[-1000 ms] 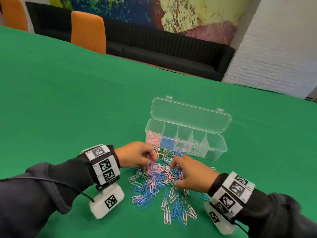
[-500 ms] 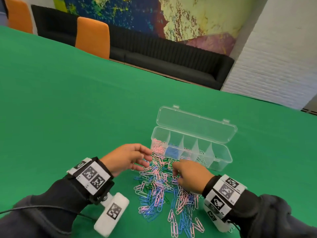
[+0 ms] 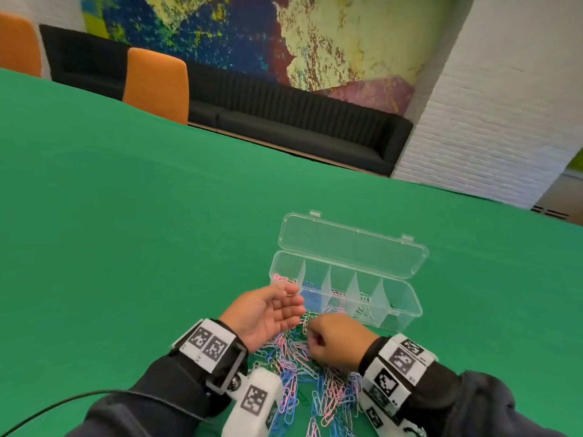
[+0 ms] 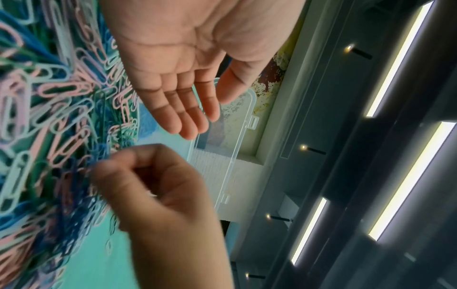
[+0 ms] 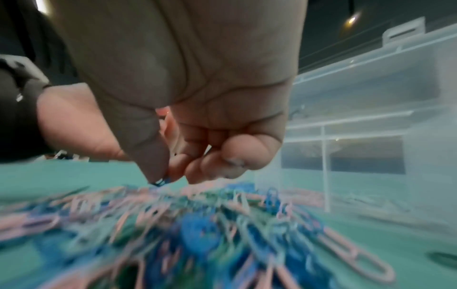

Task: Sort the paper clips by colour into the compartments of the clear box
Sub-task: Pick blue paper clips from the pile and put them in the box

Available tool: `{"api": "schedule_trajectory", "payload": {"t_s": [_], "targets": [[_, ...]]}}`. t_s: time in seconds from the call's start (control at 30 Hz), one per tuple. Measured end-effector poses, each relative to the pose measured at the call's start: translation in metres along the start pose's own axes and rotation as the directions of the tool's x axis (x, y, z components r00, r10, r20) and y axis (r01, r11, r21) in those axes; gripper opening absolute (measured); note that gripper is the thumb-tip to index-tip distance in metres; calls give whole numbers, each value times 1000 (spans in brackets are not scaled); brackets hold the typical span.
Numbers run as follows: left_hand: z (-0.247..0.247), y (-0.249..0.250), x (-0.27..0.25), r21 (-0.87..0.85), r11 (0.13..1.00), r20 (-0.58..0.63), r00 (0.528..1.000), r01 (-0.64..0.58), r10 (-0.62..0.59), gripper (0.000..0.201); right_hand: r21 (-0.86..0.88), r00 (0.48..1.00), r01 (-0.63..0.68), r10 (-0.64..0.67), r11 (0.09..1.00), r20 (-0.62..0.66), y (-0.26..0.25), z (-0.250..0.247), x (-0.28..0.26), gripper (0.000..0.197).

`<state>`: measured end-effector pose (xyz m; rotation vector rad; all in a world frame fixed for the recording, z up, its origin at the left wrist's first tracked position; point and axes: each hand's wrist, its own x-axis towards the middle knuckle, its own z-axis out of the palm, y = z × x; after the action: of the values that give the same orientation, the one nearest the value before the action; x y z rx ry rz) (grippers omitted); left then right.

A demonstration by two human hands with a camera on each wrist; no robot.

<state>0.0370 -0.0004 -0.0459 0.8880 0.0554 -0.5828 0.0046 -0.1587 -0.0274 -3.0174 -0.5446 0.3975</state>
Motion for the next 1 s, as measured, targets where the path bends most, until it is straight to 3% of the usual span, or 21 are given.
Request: {"api": "schedule_trajectory", "payload": {"t_s": [0.13, 0.23, 0.33, 0.47, 0.67, 0.87, 1.0], "targets": [[5, -15, 2, -39, 998, 0, 998, 59, -59, 24, 268, 977, -9, 65, 963, -202, 5, -24, -10, 9], [10, -24, 2, -190, 966, 86, 983, 174, -161, 36, 394, 958, 50, 67, 918, -280, 4, -37, -18, 10], [7, -23, 2, -368, 899, 127, 971, 237, -205, 36, 238, 981, 115, -74, 964, -177, 7, -34, -28, 8], [-5, -14, 4, -339, 925, 55, 985, 174, -166, 35, 86, 971, 203, -212, 975, 112, 5, -2, -36, 17], [-8, -13, 3, -199, 969, 51, 989, 149, -141, 29, -13, 981, 156, -153, 988, 116, 8, 11, -25, 8], [-7, -21, 5, -151, 971, 78, 981, 186, -175, 31, 46, 984, 114, -119, 992, 134, 14, 2, -27, 25], [-8, -23, 5, -155, 969, 89, 980, 192, -179, 34, 2, 987, 90, -89, 996, 132, 16, 2, -26, 19]]}}
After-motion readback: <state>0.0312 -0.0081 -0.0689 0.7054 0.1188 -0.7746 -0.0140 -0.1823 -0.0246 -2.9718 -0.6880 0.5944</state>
